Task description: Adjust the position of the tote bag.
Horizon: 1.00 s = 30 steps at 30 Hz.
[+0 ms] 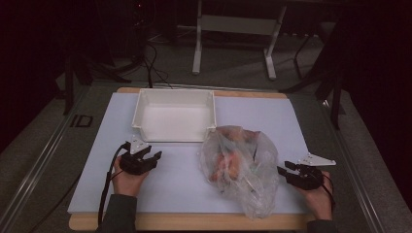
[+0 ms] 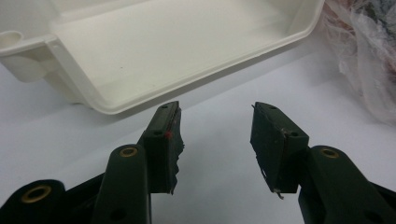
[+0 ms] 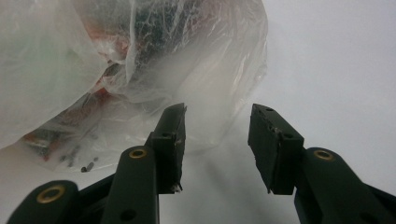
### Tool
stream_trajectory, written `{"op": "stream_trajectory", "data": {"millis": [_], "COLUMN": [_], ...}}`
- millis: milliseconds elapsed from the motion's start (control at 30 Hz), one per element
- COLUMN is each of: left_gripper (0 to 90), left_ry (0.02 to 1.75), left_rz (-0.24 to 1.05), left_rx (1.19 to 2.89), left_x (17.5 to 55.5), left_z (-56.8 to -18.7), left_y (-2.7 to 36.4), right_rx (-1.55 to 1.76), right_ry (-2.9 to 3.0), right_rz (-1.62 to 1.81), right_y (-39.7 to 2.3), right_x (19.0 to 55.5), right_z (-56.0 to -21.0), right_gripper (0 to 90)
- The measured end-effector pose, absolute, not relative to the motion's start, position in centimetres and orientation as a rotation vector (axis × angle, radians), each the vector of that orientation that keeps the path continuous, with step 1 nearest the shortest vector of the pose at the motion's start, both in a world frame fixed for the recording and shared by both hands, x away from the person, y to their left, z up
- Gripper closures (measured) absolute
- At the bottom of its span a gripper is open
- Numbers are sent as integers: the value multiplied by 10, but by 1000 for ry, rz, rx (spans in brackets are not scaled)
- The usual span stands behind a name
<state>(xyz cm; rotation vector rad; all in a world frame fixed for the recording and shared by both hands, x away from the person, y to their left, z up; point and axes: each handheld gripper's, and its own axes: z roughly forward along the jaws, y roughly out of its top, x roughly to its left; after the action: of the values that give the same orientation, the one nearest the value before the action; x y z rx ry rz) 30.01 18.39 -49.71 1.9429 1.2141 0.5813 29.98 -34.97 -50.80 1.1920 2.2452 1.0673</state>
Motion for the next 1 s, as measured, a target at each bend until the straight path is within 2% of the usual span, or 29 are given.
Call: {"op": "stream_trajectory", "data": {"millis": [467,1000], "left_gripper": [529,472], "left_ry": [1153,902], "left_rz": [558,477], "left_rx": [1973,2040], "left_x": [295,289], "left_z": [-492,-467], "left_y": [170,112], "right_rx": [1181,1151], "right_ry": [2253,2261], "right_rz": [1070,1087], "right_y": [-347,-343], "right_x": [297,294], "right_z": [-508,-502], "right_gripper": [547,527]}}
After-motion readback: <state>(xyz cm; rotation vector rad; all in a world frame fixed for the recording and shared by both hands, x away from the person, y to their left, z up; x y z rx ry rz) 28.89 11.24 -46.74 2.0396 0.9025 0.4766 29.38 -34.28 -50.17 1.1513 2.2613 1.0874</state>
